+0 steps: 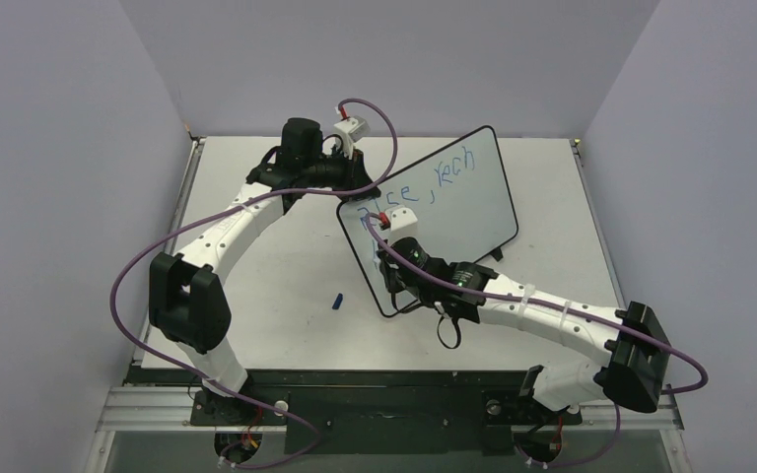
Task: Write a sentence on the whiteboard
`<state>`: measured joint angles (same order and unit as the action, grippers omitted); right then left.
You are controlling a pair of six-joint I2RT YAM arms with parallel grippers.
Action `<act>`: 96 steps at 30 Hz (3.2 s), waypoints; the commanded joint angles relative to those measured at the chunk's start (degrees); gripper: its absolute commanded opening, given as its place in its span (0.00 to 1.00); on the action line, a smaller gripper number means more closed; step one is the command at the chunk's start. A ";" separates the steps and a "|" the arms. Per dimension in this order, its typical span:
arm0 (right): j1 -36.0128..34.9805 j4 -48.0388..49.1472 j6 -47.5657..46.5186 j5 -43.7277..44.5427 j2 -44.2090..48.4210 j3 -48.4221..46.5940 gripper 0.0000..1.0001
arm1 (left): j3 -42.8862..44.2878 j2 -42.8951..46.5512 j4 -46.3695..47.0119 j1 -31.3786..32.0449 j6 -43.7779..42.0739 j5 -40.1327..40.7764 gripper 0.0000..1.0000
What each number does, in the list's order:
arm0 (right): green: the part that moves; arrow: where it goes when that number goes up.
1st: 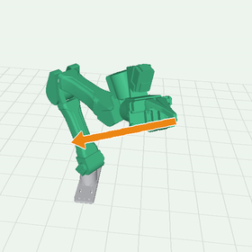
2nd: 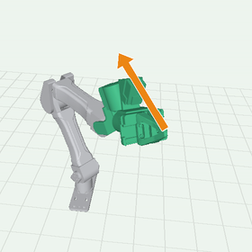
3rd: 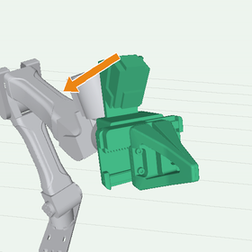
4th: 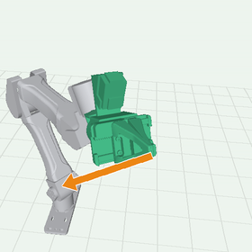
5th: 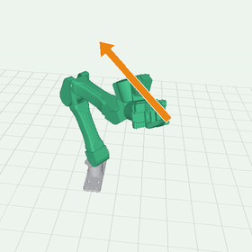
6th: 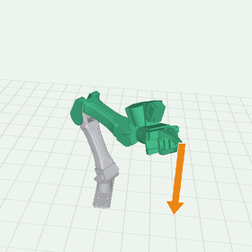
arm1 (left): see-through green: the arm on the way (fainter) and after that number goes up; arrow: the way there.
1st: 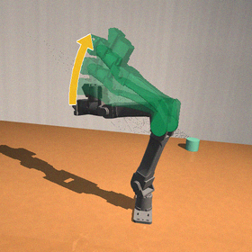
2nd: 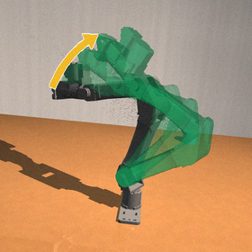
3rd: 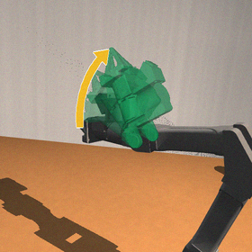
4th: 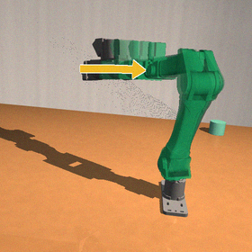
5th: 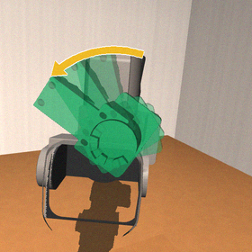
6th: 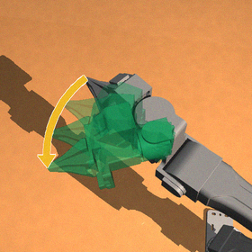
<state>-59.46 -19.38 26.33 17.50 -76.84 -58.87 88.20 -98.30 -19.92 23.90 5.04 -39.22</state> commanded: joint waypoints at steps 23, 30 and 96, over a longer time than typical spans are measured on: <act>0.96 -1.27 1.19 4.96 -1.86 -2.65 0.00 | 0.20 4.29 4.81 -0.01 -3.80 1.56 0.00; 0.65 -0.32 2.89 2.06 -0.38 1.36 0.00 | -0.01 4.33 5.25 -0.08 -3.68 1.72 0.00; 7.99 3.45 2.94 -5.25 2.47 2.61 0.00 | -0.14 4.33 5.42 -0.13 -3.66 1.74 0.00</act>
<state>-51.72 -18.02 28.01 12.45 -75.22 -58.96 87.46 -97.51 -19.55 23.90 4.84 -38.79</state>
